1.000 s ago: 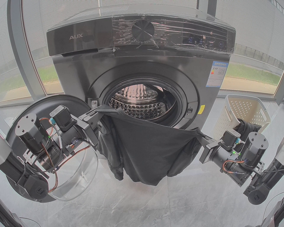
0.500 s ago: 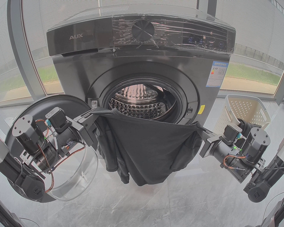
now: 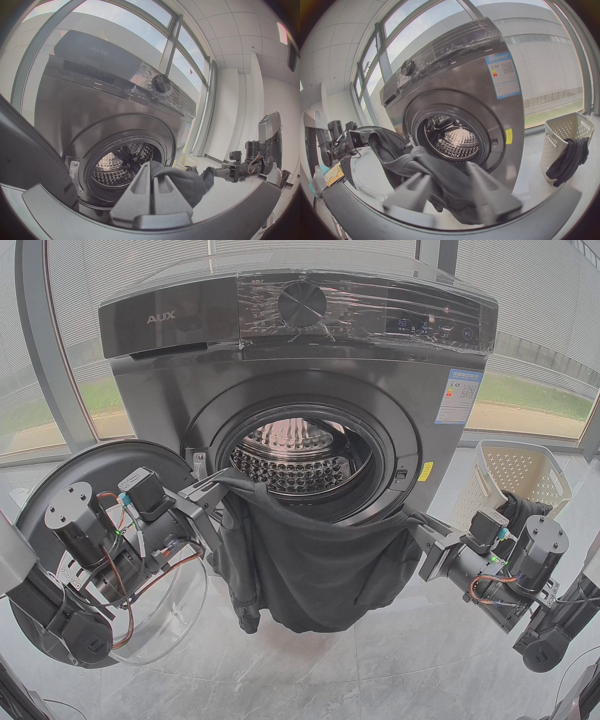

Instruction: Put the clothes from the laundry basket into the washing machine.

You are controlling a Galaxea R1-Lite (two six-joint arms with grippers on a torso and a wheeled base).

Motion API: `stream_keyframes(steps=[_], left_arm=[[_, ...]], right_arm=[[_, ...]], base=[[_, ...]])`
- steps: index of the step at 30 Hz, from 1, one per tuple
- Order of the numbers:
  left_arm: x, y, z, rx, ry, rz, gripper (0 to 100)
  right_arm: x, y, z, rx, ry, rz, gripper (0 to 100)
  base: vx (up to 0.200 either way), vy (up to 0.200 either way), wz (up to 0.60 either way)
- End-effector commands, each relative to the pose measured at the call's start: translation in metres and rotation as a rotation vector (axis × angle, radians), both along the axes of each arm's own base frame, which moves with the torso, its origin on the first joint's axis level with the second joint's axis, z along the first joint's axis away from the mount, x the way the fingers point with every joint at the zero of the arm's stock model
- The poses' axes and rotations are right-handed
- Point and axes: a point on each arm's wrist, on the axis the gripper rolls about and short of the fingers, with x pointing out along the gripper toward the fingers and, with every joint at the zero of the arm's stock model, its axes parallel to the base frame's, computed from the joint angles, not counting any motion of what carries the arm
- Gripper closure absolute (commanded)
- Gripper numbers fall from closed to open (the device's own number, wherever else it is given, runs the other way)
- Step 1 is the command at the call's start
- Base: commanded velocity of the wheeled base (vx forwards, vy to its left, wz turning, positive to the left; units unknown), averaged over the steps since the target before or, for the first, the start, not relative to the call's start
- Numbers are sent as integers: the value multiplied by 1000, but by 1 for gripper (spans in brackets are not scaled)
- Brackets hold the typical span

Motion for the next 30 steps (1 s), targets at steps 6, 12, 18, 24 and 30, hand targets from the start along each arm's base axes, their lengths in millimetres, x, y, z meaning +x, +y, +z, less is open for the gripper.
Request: stream_keyframes(steps=[6,12,18,24,30], left_arm=[[19,-20,-2,-22,-11,5,100],[25,-28,7,-43,-47,-6,100],[25,-33,5,-39,-40,-17,100],[30,-36,2,-40,-38,-6,100],[28,-37,2,-45,-39,3,100]], right_arm=[[-40,10,-53,-160,217,139,0],[-31,18,-71,-198,261,181,0],[-32,27,-83,-219,293,258,0],[-37,29,-103,-278,359,298,0],[-17,41,-107,-265,320,278,0]], base=[[0,0,0],[0,0,0],[0,0,0],[0,0,0],[0,0,0]])
